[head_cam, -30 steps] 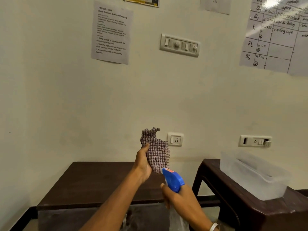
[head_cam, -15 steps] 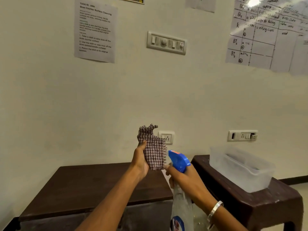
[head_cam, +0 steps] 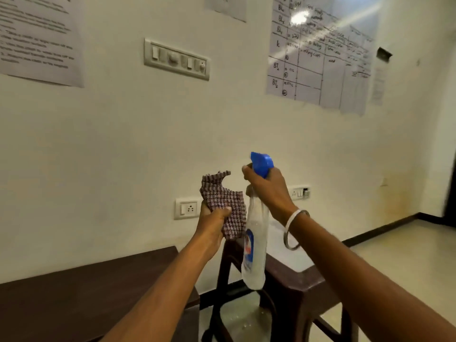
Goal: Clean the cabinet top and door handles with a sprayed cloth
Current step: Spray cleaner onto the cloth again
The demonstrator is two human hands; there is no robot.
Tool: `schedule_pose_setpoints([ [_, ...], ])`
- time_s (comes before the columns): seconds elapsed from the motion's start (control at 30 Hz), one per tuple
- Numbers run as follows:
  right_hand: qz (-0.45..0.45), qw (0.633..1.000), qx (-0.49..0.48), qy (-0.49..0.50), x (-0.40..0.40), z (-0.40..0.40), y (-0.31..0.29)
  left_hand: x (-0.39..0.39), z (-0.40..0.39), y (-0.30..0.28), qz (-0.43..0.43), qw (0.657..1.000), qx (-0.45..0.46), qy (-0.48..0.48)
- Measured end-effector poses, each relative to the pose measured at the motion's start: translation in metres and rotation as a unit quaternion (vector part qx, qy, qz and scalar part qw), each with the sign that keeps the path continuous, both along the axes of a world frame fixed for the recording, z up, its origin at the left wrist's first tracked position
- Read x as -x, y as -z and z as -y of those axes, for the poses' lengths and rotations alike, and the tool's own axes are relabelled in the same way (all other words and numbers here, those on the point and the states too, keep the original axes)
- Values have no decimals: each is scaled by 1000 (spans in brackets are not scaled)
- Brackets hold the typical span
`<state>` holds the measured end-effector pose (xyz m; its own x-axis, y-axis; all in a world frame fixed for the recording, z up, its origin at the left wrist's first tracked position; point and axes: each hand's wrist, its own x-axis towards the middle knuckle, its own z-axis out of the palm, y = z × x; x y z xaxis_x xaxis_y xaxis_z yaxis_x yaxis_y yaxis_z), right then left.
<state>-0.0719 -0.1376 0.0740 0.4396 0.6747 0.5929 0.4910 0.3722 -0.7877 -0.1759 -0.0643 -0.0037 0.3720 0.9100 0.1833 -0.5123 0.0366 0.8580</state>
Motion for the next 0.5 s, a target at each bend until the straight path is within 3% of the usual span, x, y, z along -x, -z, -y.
schedule_pose_setpoints([
  [0.23, 21, 990, -98, 103, -61, -11, -61, -51, -9, -14, -32, 999, -30, -14],
  [0.5, -25, 975, -132, 180, -119, -41, -69, -101, -16, -19, -54, 998, -38, 18],
])
